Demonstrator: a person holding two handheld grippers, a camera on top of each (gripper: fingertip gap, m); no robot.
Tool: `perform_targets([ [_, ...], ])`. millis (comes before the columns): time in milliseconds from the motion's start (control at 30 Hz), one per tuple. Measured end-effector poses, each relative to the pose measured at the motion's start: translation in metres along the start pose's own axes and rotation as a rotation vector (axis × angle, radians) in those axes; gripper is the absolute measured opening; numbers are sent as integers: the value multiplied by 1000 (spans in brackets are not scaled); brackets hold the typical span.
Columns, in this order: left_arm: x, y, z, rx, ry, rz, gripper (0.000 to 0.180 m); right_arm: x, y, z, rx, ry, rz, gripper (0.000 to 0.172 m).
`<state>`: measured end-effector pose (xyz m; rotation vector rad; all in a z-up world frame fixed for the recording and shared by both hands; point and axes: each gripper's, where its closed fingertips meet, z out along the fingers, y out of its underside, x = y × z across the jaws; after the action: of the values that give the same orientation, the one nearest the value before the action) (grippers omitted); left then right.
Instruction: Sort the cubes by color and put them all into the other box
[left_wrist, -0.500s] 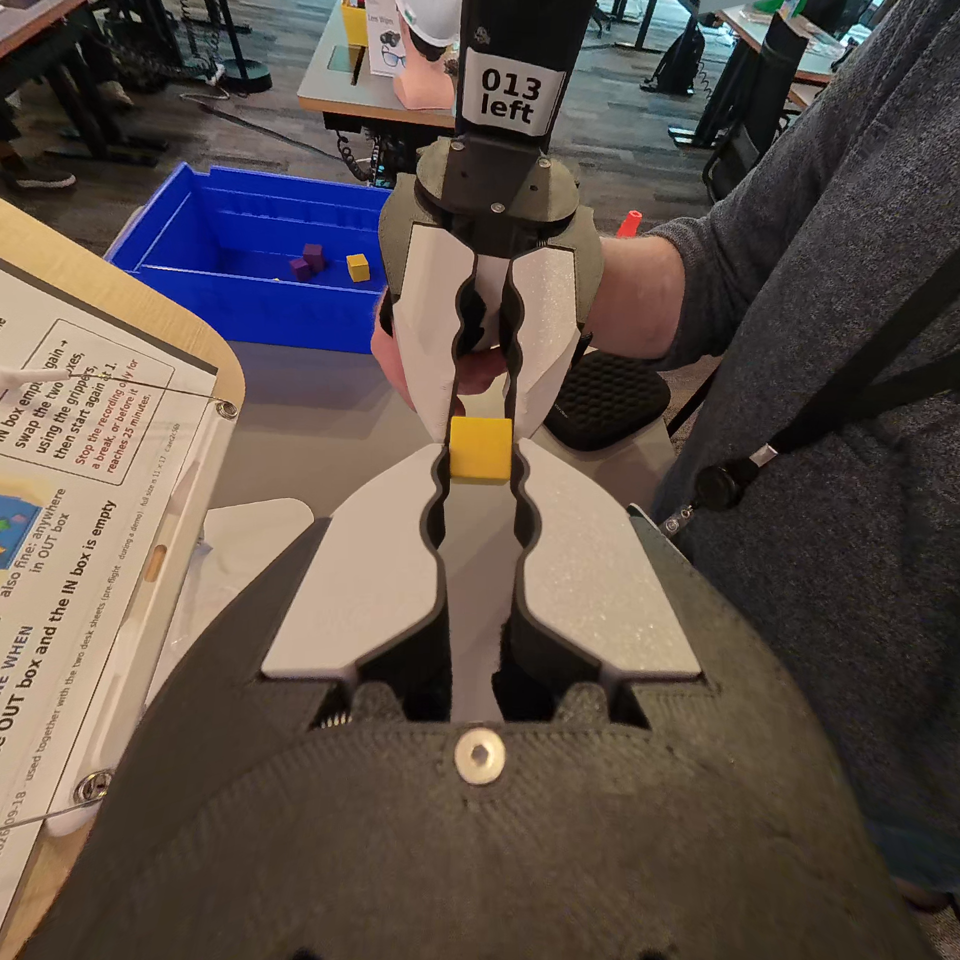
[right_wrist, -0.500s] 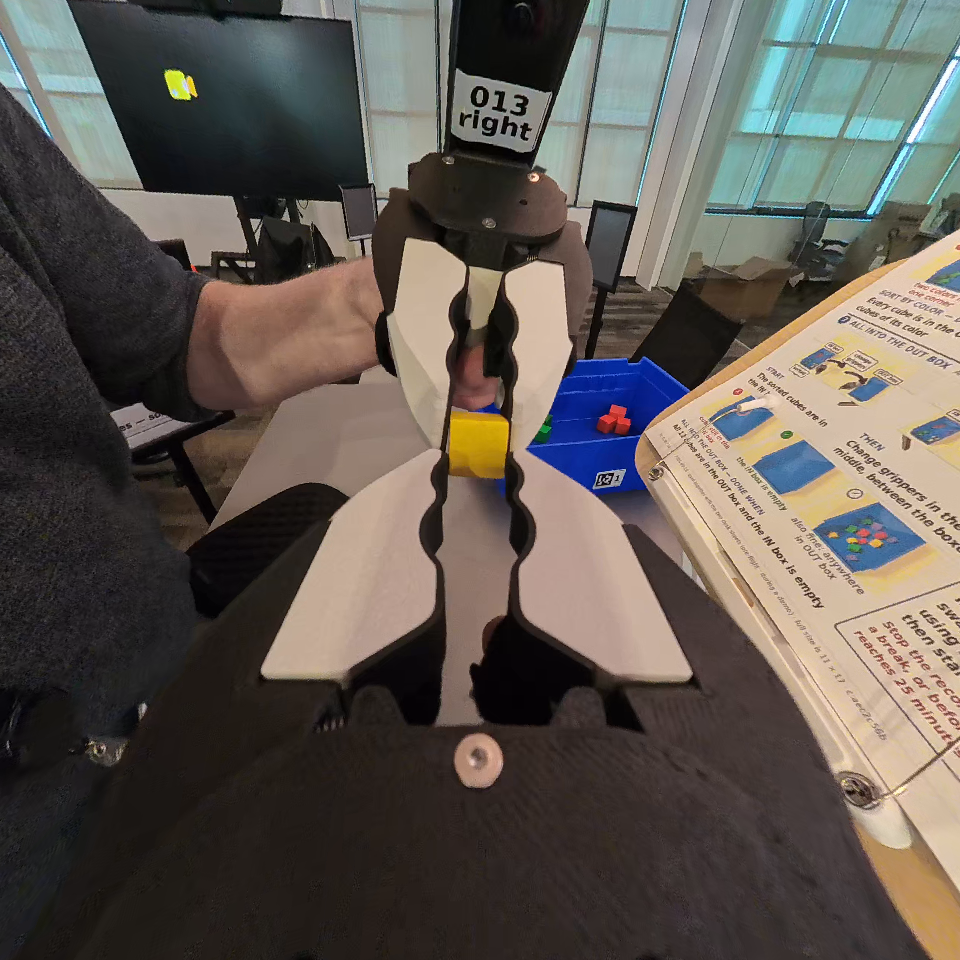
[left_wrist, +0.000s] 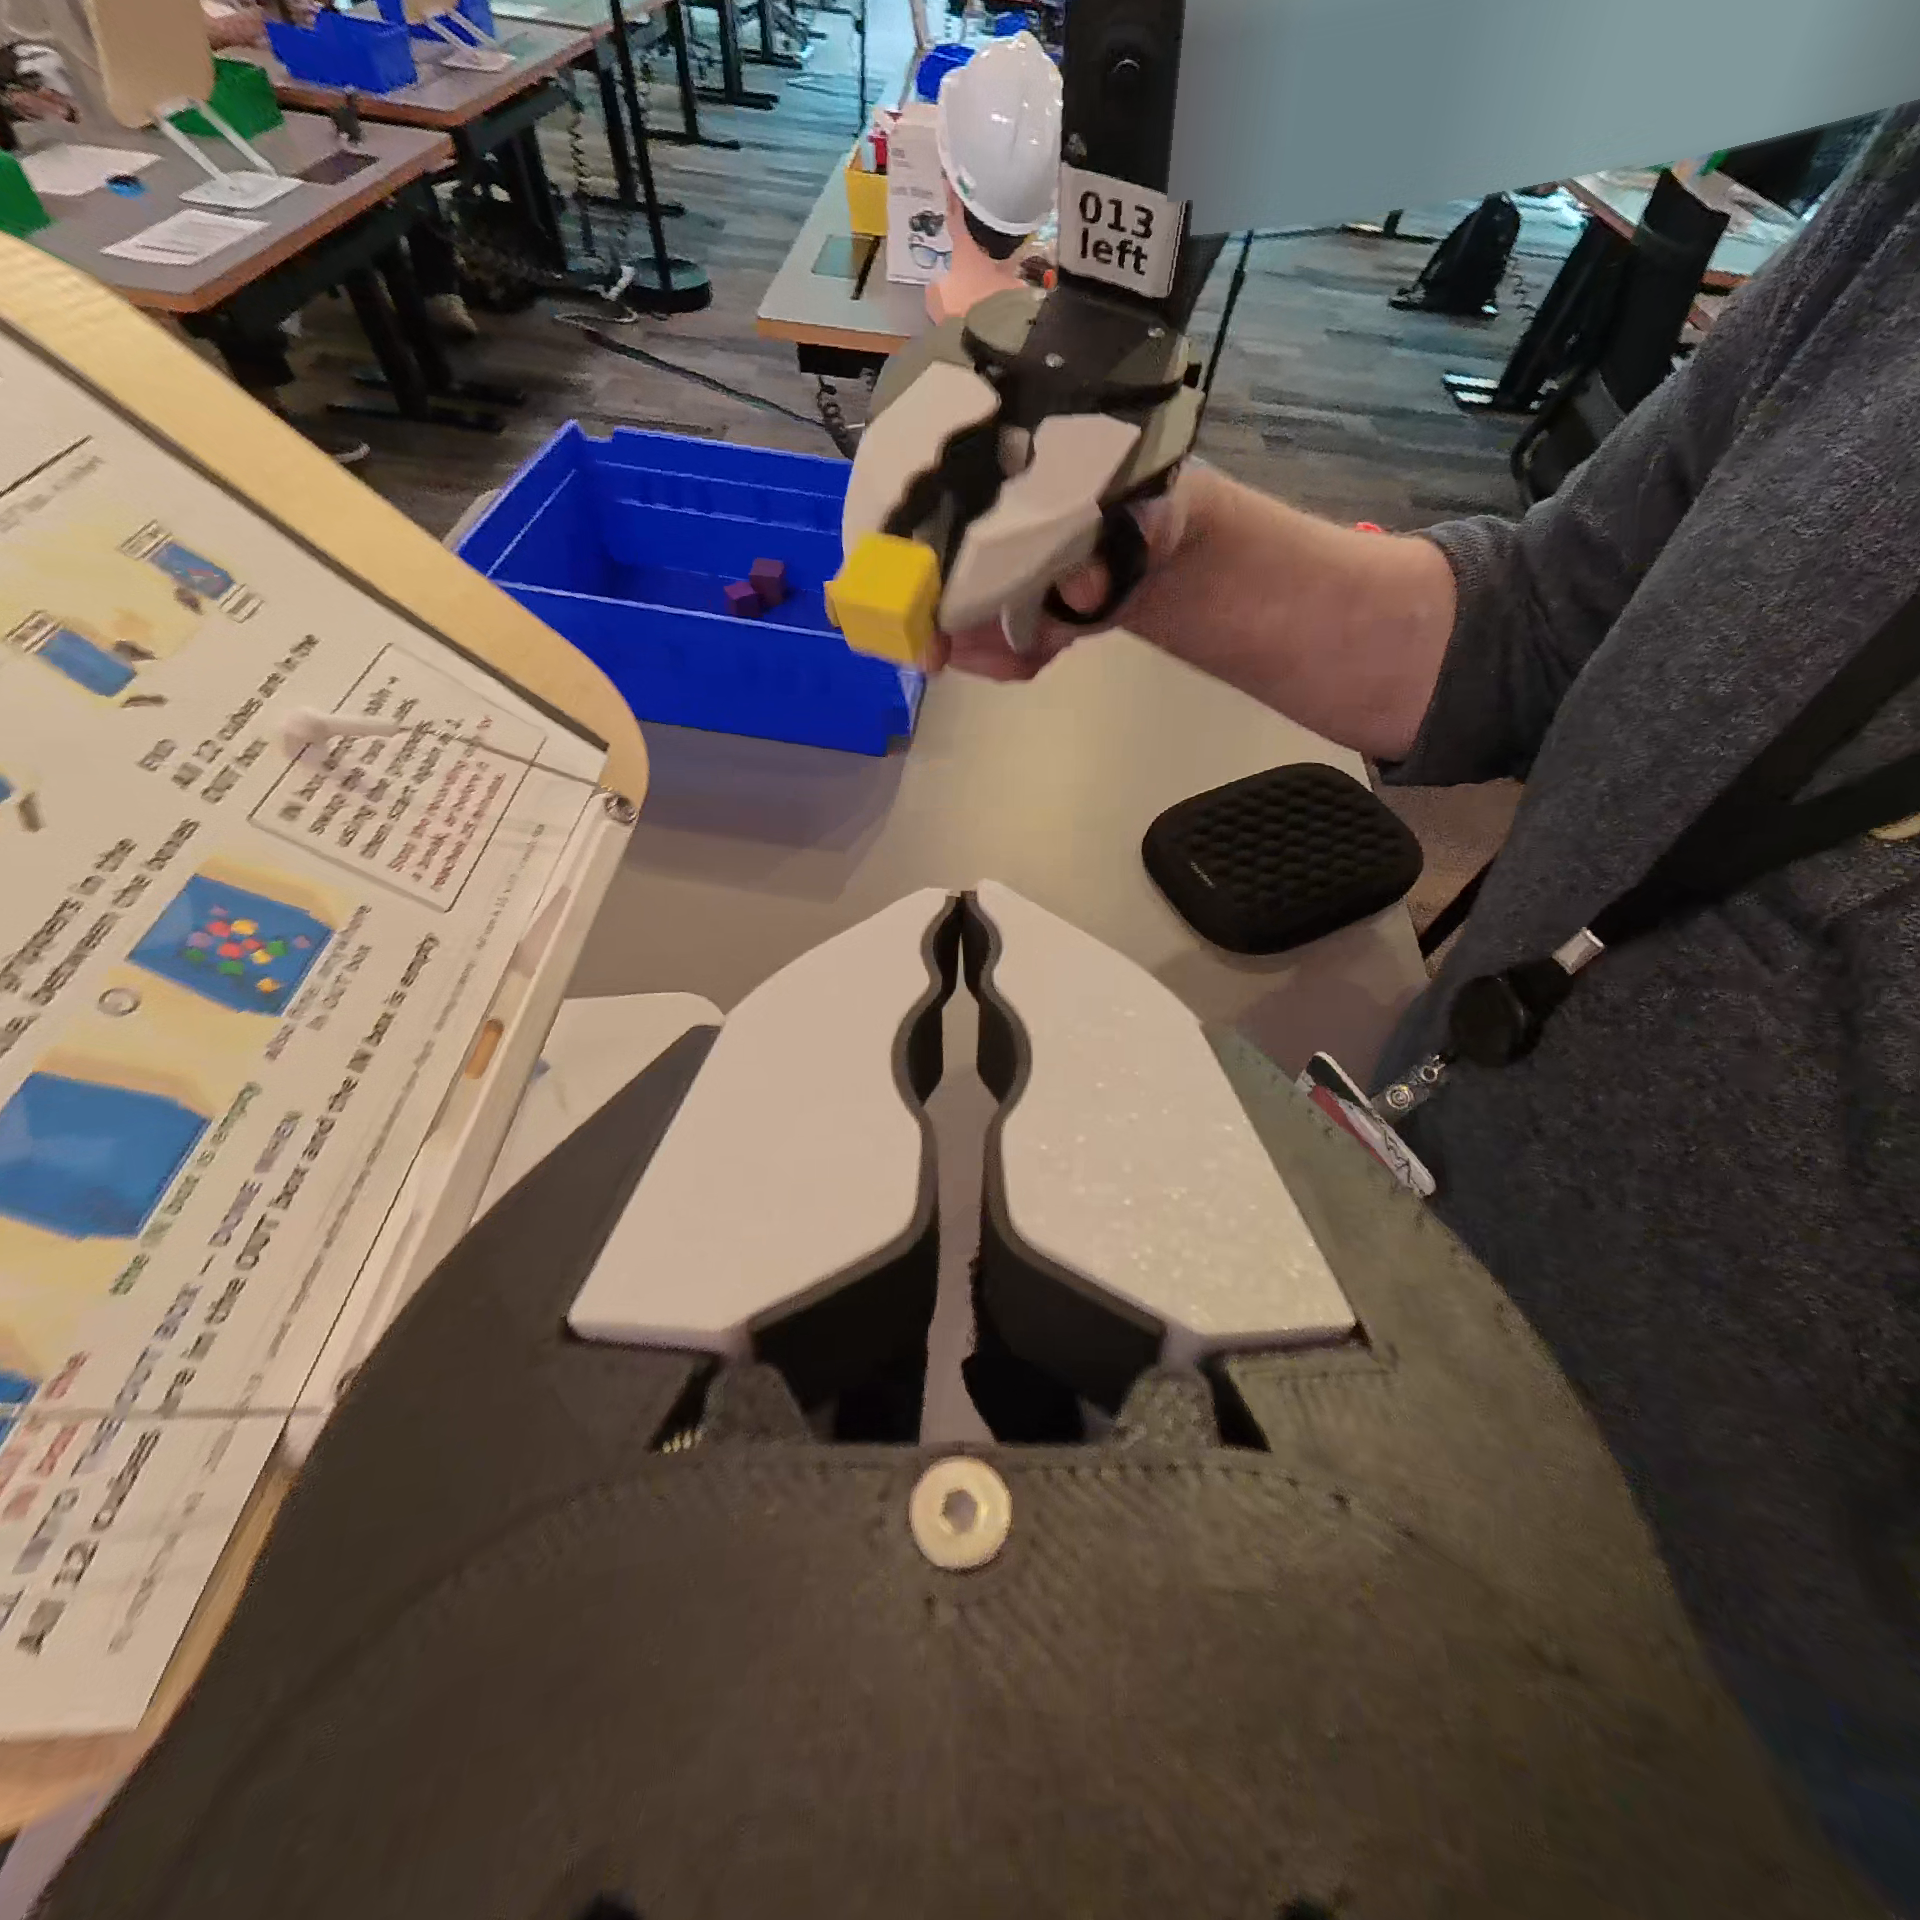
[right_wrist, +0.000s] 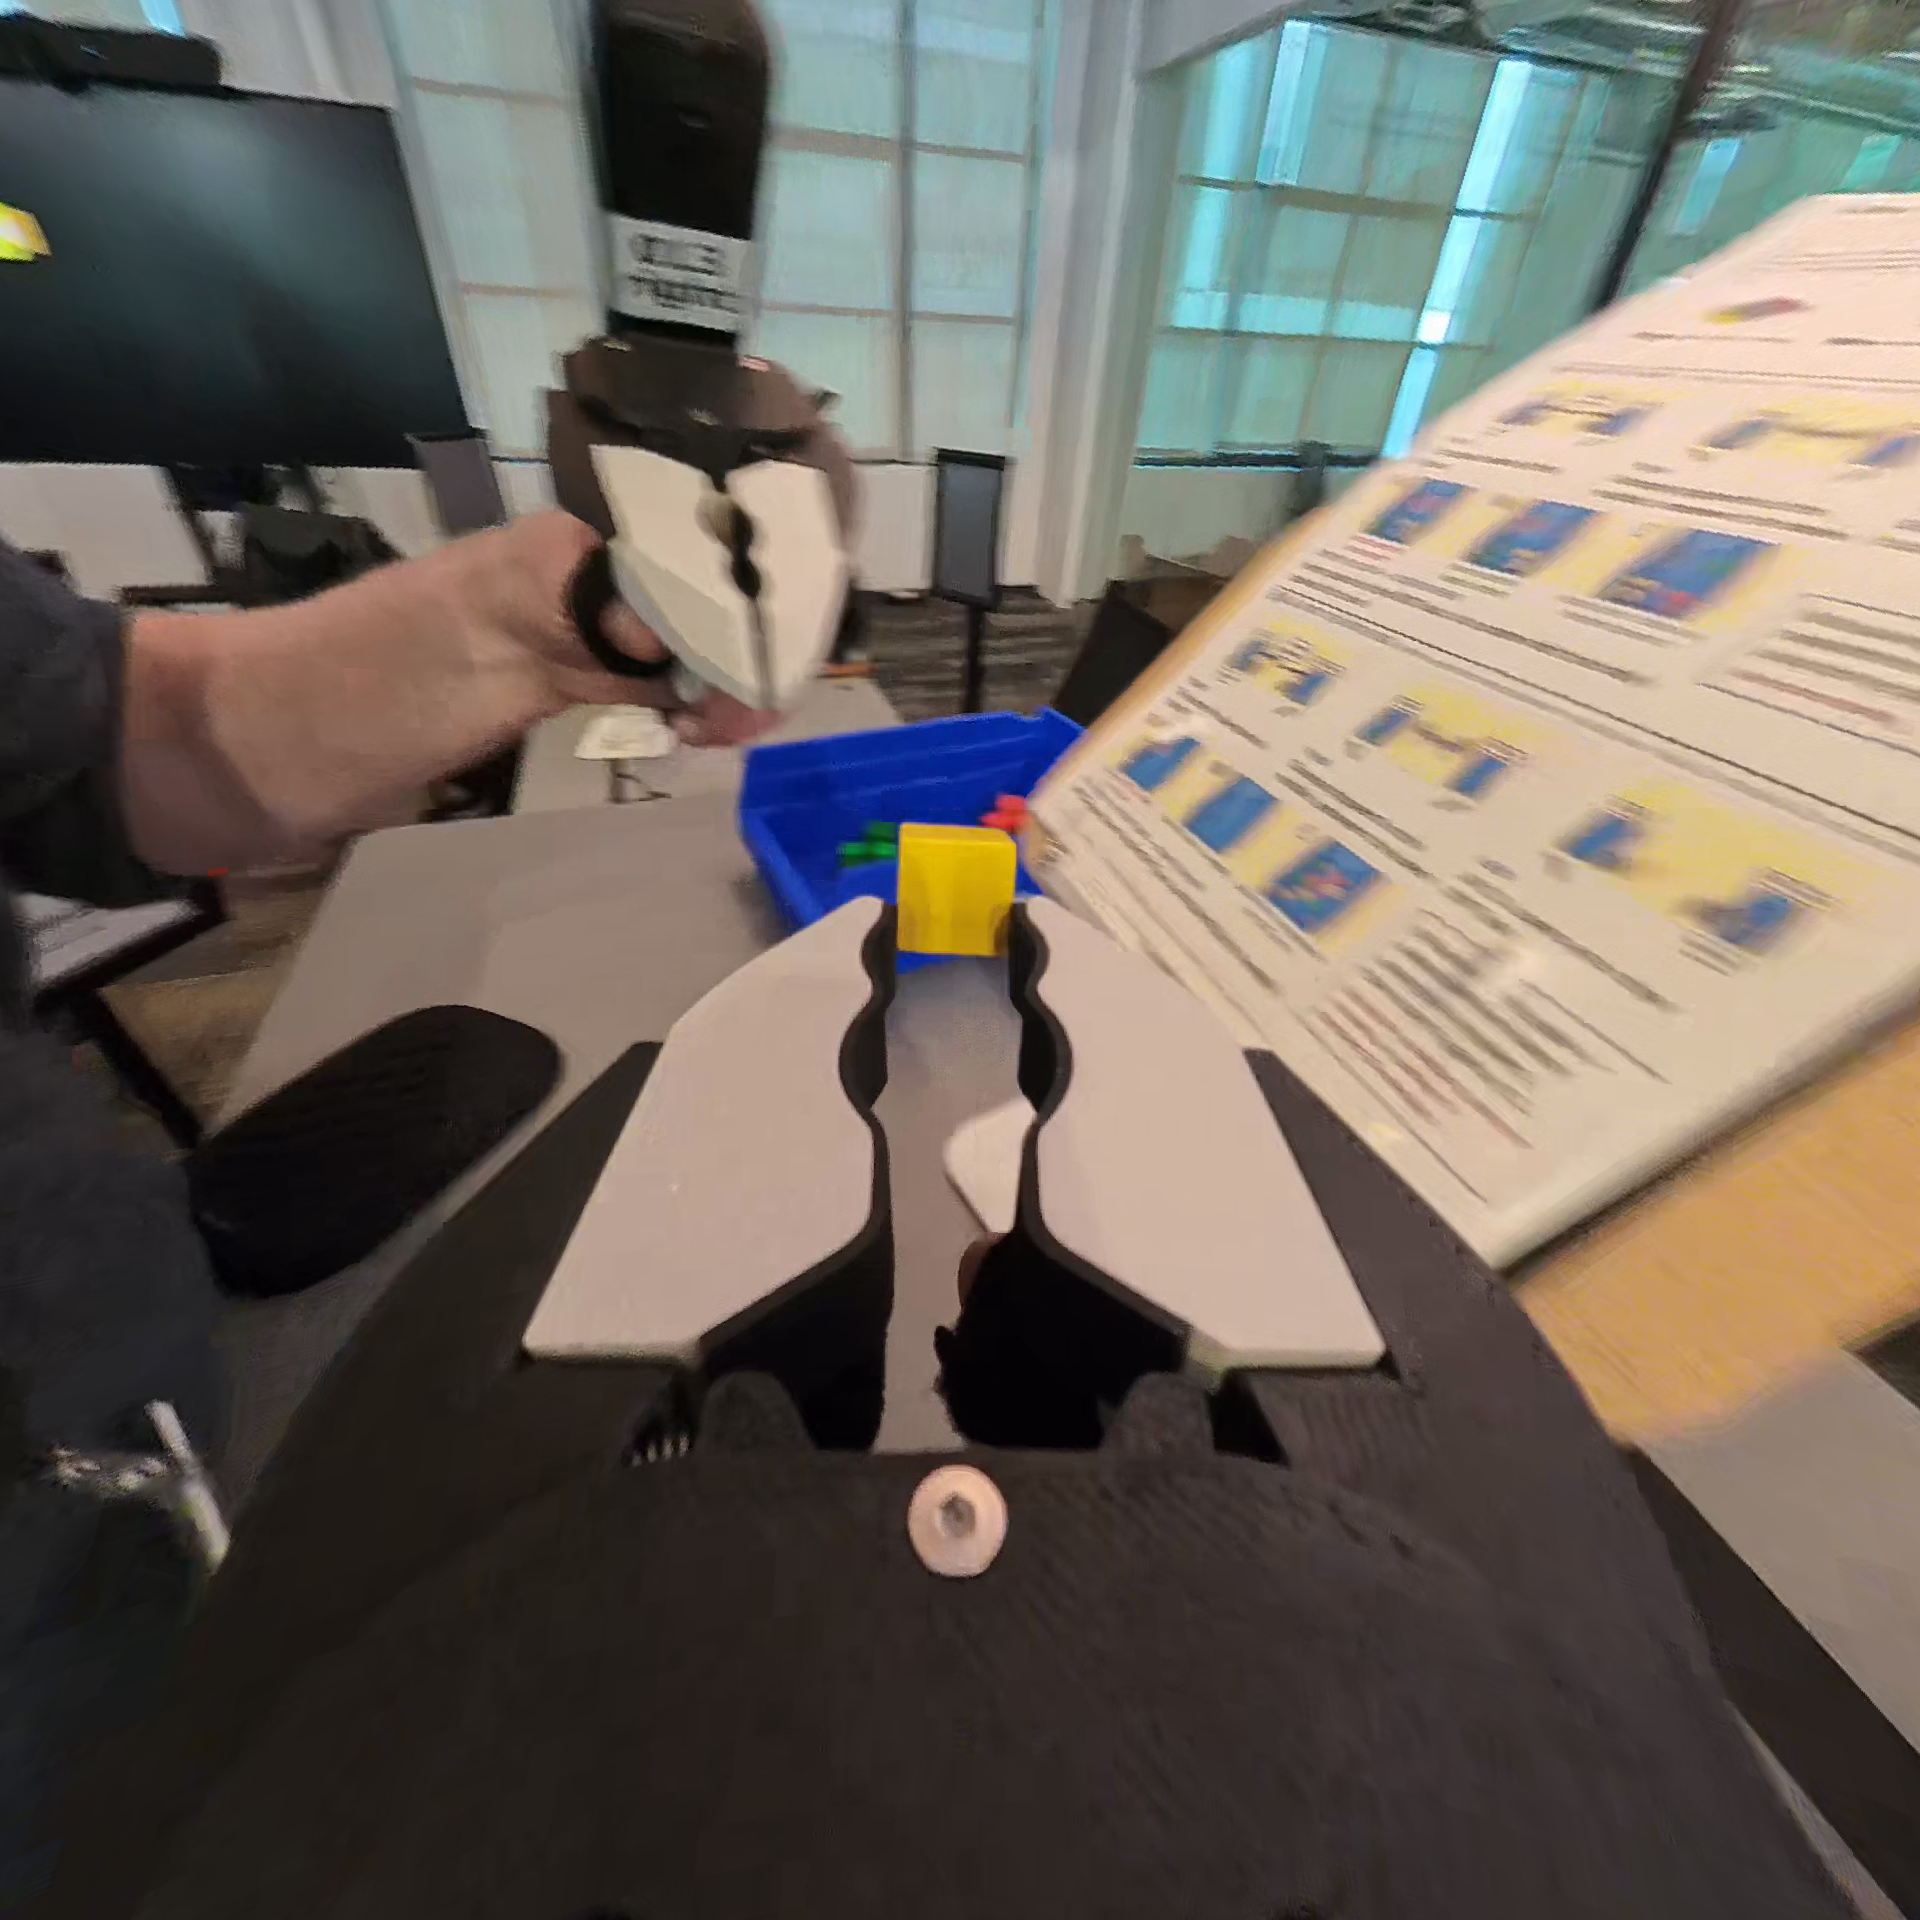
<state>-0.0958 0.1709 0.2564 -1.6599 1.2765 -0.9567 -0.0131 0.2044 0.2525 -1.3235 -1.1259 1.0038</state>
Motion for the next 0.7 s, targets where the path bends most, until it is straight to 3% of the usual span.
perform_targets([
  [100,-7,9,-8,-3,-26,-37,0,61,19,-50,-50,235,7,21],
  [267,-13,16,-15,-4,-60,-71,0,161,54,-167,-162,667,49,21],
  [367,-19,17,-17,-10,-87,-83,0,203,88,-220,-233,812,135,21],
  [467,-24,18,-18,-1,-92,-108,0,232,130,-247,-347,914,185,21],
  [533,-27,22,-18,-10,-108,-119,0,246,151,-260,-390,991,224,39],
  [700,-38,39,-29,-34,-166,-164,0,240,157,-255,-367,1021,216,36],
])
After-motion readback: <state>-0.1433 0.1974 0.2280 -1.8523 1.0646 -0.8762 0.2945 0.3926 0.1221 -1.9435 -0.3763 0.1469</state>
